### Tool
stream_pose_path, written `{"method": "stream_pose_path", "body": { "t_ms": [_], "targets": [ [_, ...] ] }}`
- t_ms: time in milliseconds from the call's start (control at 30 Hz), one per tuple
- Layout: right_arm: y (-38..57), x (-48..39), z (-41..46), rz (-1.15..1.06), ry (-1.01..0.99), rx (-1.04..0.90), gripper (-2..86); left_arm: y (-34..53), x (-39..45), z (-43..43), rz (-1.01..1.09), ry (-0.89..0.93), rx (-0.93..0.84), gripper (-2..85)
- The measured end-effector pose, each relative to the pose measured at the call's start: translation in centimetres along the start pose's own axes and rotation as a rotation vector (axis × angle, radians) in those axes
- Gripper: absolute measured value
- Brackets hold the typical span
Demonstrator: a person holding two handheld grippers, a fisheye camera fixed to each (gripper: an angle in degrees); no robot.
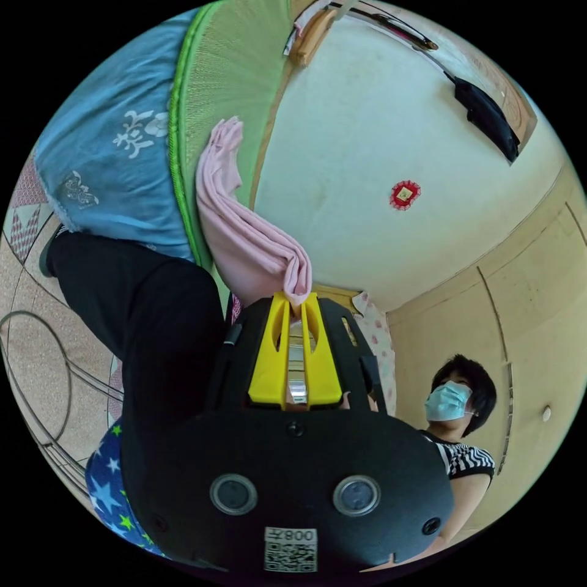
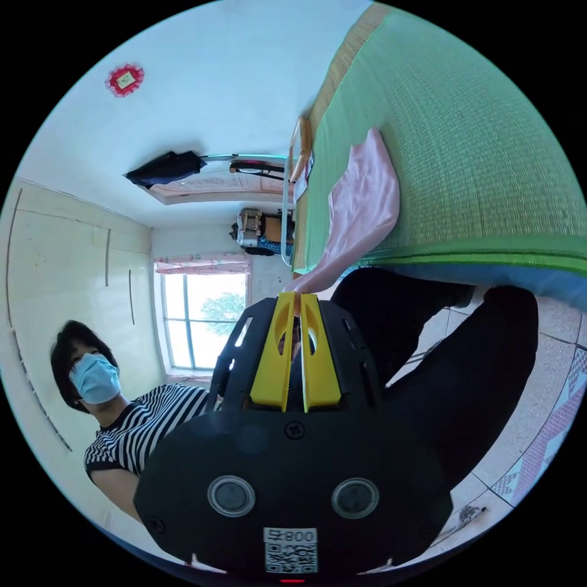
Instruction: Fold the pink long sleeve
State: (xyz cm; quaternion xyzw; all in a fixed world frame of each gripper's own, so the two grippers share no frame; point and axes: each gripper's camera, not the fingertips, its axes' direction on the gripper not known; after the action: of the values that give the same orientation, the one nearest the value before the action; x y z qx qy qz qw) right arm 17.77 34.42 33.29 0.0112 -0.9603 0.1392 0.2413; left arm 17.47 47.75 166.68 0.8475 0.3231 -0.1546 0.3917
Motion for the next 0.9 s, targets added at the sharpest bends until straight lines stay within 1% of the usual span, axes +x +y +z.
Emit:
{"method": "stream_pose_path", "body": {
  "t_ms": [233, 500, 733, 900],
  "targets": [
    [5.1, 0.5, -6.8, -0.093, -0.074, 0.051, 1.1, 1.9, 0.2, 7.1, 0.132, 0.000, -0.099, 3.5],
    [12.2, -0.5, -17.2, -0.263, -0.152, 0.154, 1.0, 2.9, -0.1, 17.0, 0.271, 0.035, -0.233, 3.5],
    [17.6, -1.3, -26.7, -0.397, -0.175, 0.259, 1.0, 2.9, -2.2, 27.9, 0.351, 0.072, -0.382, 3.4],
    [20.9, -0.4, -35.3, -0.466, -0.167, 0.359, 1.1, 1.5, -4.8, 36.4, 0.387, 0.066, -0.488, 3.4]
  ]
}}
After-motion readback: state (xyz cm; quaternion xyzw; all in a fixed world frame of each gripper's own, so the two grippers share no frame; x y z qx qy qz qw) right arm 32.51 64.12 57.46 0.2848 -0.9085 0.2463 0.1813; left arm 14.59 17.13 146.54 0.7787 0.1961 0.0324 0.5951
